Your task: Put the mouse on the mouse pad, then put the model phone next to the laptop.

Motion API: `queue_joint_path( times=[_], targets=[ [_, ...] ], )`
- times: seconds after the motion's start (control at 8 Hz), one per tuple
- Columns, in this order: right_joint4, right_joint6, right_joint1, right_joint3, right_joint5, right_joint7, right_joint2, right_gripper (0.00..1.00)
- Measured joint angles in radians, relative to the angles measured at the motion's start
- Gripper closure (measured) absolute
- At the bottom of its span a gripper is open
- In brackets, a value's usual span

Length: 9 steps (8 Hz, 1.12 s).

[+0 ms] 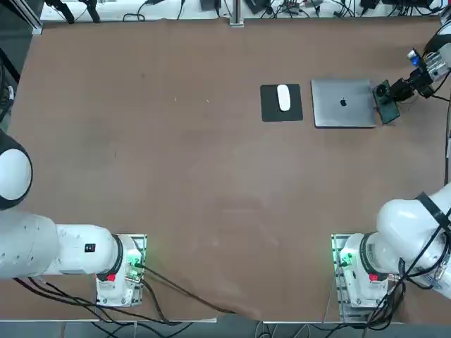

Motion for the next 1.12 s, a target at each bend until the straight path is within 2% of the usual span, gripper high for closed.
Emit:
queue_joint_path(
  times=[0.25,0.62,0.75,0.88,1.12],
  targets=[
    [0.030,0.021,-0.002,-0.004,-0.035,0.000,-0.001,0.01],
    [0.121,0.070,-0.004,-0.006,-0.246,0.001,-0.027,0.00],
    [0.151,0.044,0.001,-0.001,-0.271,0.025,-0.059,0.00],
    [0.168,-0.042,0.022,0.007,-0.272,0.119,-0.106,0.00],
    [0.178,-0.225,0.133,0.034,-0.272,0.412,-0.210,0.00]
  ],
)
